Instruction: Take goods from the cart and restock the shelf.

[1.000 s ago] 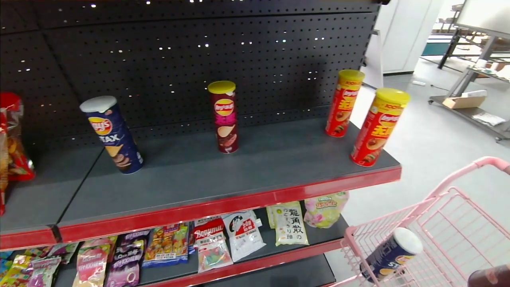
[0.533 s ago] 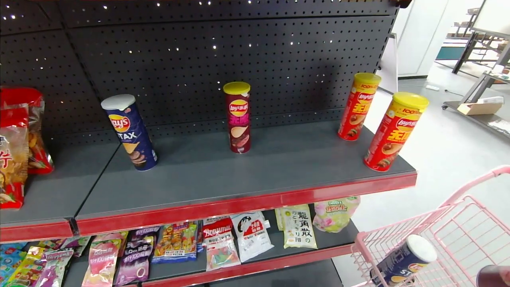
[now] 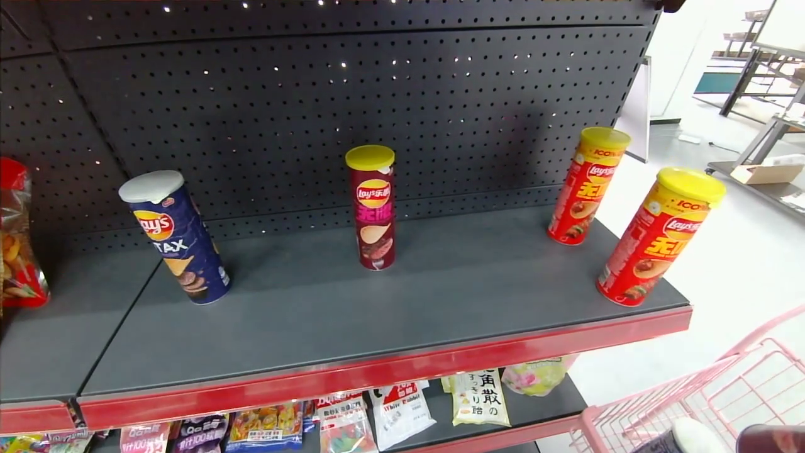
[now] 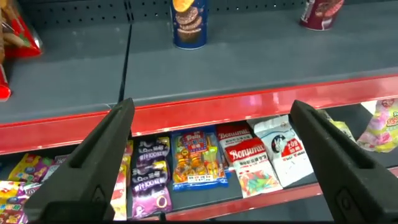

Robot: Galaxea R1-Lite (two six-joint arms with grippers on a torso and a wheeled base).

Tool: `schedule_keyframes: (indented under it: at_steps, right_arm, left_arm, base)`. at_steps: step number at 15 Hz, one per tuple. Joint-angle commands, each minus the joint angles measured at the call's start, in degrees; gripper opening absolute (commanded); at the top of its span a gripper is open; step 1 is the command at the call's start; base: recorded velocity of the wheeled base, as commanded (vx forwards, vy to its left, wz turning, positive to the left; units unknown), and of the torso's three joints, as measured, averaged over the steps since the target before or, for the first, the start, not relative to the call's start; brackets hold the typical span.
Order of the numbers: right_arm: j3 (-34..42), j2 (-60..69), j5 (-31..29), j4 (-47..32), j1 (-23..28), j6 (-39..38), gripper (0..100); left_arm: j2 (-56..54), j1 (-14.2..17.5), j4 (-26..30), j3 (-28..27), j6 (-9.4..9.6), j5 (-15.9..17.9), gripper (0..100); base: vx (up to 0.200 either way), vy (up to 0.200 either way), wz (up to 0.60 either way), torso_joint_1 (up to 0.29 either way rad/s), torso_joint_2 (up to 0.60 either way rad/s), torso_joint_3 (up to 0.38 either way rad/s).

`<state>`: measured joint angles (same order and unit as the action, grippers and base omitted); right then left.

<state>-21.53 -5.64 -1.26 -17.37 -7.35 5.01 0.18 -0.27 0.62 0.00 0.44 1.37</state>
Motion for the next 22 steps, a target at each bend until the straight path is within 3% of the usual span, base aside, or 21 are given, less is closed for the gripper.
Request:
schedule_keyframes:
  at_steps: [1,4,5,7,10,11,12,13,14,15,17,18,19,21,22]
  right_arm:
    - [1.8,0.0,-0.5,0.8,0.0,-0.7,0]
    - [5.4,0.0,-0.8,6.1,0.0,-0.9,0]
    - [6.1,0.0,-1.3,6.5,0.0,-0.8,0]
    - [6.2,-0.2,-2.1,5.9,0.3,-0.7,0]
    - [4.2,-3.5,-2.7,6.5,0.5,-0.8,0]
    - [4.3,-3.2,-2.6,6.4,0.5,-0.8,0]
    - [4.7,-2.0,-2.5,6.2,0.5,-0.7,0]
    - [5.0,-0.8,-2.2,5.9,0.5,-0.7,0]
    - [6.1,0.0,-2.3,5.9,0.3,-1.1,0]
    - [6.6,-0.1,-2.2,5.9,0.1,-1.8,0]
    - [8.0,-0.1,-0.8,6.1,0.1,-2.5,0]
    - [8.7,0.0,-0.1,6.5,0.1,-2.5,0]
    - [8.7,0.0,-0.1,6.5,0.1,-2.6,0]
    - [8.7,0.0,-0.1,6.5,0.1,-2.6,0]
    - [8.7,0.0,-0.1,6.5,0.1,-2.7,0]
  left_arm:
    - [0.2,0.0,0.0,0.0,0.09,0.0,100]
    - [0.9,-0.2,0.1,-0.1,0.35,2.0,100]
    - [1.0,-0.3,0.3,-0.2,2.29,3.6,100]
    - [1.4,-0.3,0.2,-0.3,3.60,5.8,100]
    - [1.4,-0.3,0.0,-0.3,4.04,5.9,100]
    - [3.2,-0.4,0.1,-5.4,2.81,7.0,100]
    - [17.8,-0.4,1.3,-18.6,-1.05,7.4,100]
    - [26.0,-0.4,1.2,-24.8,-5.01,8.1,100]
    - [35.8,-1.9,-1.6,-29.8,-3.78,10.1,100]
    - [42.4,-2.7,-4.3,-30.1,1.32,11.0,100]
    - [54.3,-4.4,-7.5,-31.8,6.68,11.9,100]
    - [60.0,-6.8,-10.6,-33.0,6.59,13.6,100]
    - [64.3,-9.1,-13.8,-34.3,6.07,17.6,100]
    - [70.6,-10.6,-16.4,-36.7,6.77,29.1,100]
    - [72.1,-11.4,-16.9,-37.3,7.21,30.5,100]
  base:
    - [0.000,0.000,0.00,0.000,0.00,0.000]
    - [0.000,0.000,0.00,0.000,0.00,0.000]
    - [0.000,0.000,0.00,0.000,0.00,0.000]
    - [0.000,0.000,0.00,0.000,0.00,0.000]
    - [0.000,0.000,0.00,0.000,0.00,0.000]
    - [0.000,0.000,0.00,0.000,0.00,0.000]
    - [0.000,0.000,0.00,0.000,0.00,0.000]
    - [0.000,0.000,0.00,0.000,0.00,0.000]
    - [0.000,0.000,0.00,0.000,0.00,0.000]
    - [0.000,0.000,0.00,0.000,0.00,0.000]
    - [0.000,0.000,0.00,0.000,0.00,0.000]
    - [0.000,0.000,0.00,0.000,0.00,0.000]
    - [0.000,0.000,0.00,0.000,0.00,0.000]
    - [0.000,0.000,0.00,0.000,0.00,0.000]
    - [0.000,0.000,0.00,0.000,0.00,0.000]
